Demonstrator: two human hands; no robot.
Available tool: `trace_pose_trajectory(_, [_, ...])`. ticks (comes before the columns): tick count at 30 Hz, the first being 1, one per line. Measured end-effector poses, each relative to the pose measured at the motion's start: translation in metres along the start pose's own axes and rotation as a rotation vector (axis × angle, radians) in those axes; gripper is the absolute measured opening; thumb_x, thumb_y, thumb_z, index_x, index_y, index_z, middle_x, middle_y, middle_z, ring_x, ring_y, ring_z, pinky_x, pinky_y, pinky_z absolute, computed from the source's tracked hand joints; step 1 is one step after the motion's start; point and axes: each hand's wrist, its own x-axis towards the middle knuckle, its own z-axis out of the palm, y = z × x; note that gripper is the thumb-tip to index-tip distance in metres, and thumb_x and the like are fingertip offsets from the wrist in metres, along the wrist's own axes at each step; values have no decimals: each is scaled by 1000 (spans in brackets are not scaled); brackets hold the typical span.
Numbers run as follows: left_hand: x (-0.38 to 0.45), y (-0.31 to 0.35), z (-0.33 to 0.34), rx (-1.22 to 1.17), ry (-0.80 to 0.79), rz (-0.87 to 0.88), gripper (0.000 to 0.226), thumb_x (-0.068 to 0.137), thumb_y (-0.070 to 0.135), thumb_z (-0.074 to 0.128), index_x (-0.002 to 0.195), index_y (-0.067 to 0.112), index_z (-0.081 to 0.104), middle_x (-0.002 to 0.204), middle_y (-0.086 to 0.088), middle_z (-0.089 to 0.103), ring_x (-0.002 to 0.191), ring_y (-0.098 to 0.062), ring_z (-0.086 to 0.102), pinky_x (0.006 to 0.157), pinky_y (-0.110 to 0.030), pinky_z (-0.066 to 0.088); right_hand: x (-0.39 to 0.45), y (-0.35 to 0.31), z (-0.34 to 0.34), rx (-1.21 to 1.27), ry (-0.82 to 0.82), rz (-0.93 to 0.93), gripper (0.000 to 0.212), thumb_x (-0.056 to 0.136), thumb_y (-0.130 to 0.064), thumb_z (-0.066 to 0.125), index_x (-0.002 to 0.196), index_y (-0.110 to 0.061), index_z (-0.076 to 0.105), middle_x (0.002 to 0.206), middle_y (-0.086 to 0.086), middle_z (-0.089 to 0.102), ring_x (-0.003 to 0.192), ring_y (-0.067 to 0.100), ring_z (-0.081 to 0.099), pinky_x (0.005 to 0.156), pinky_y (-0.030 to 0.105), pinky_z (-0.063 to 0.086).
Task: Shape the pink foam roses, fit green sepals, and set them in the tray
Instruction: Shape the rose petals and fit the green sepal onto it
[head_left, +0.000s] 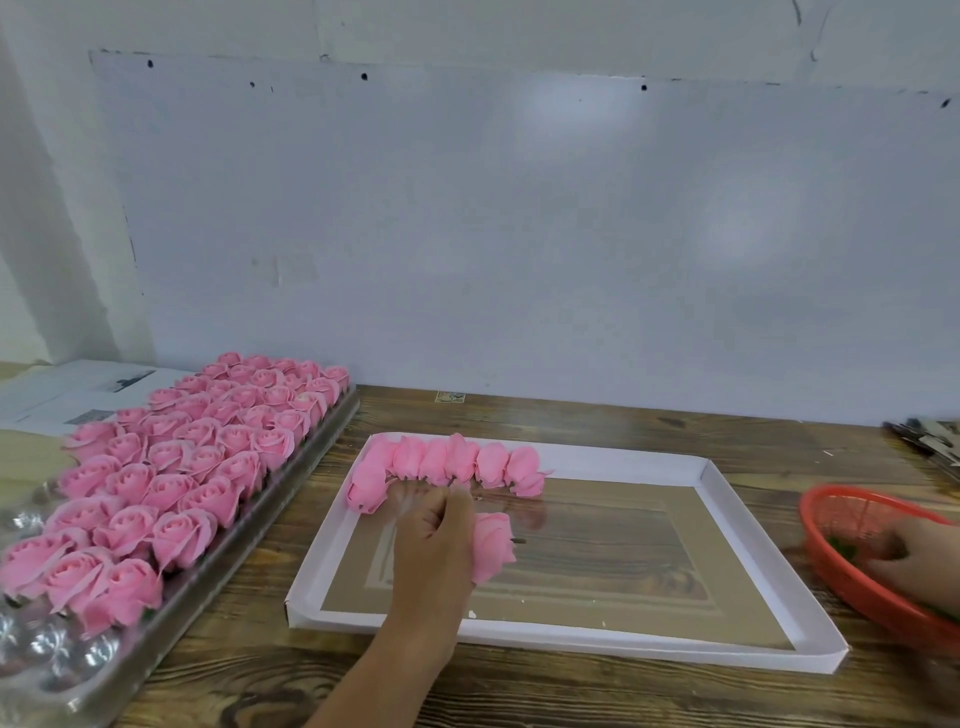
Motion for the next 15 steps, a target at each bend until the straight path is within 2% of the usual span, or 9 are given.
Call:
trace_pose_trajectory(1, [0,0,0,0,0,-1,36,101,26,51,73,4,42,77,-7,48,72,-25,46,66,-38,36,-6,-1,-3,23,-15,-27,34,45,-58,72,47,-27,59,42,-9,57,45,6,56,46,29,46])
trace_pose_trajectory(2, [0,0,0,-1,1,-2,37,101,25,51,72,4,42,77,-7,47,72,-26,45,66,-39,36,-10,-4,-4,39,8,-42,36,43,-55,75,48,-25,55,42,-7,54,45,7,54,45,30,45])
trace_pose_trajectory(4, [1,0,0,-2,0,-5,36,100,23,50,72,3,41,76,-7,46,73,-25,44,67,-39,35,-19,-11,-11,61,59,-64,33,45,-34,83,52,-26,51,45,-8,52,46,11,52,47,33,44])
trace_pose_trajectory(6, [0,-1,0,9,5,-5,35,100,22,49,72,3,41,76,-7,45,73,-25,44,66,-39,34,-28,-22,-21,45,61,-88,31,49,-22,85,53,-27,54,49,-9,55,49,12,53,50,34,45])
trace_pose_trajectory(11, [-1,1,1,26,11,8,39,101,25,49,67,7,41,72,-6,42,71,-24,44,65,-38,33,-53,-46,-42,-6,30,-207,27,62,-18,78,60,-40,63,61,-8,63,63,12,60,62,37,51])
trace_pose_trajectory(13, [-2,2,1,22,11,10,39,100,25,49,66,7,40,72,-6,41,71,-24,43,65,-38,33,-61,-53,-47,-4,-3,-230,21,68,-21,76,66,-39,65,67,-8,65,67,12,60,67,36,52])
trace_pose_trajectory(15, [-1,2,1,13,11,10,38,100,23,49,68,6,40,72,-6,41,71,-24,43,66,-39,33,-63,-55,-49,-24,-21,-226,15,69,-22,76,63,-32,66,65,-5,65,65,14,60,67,37,52])
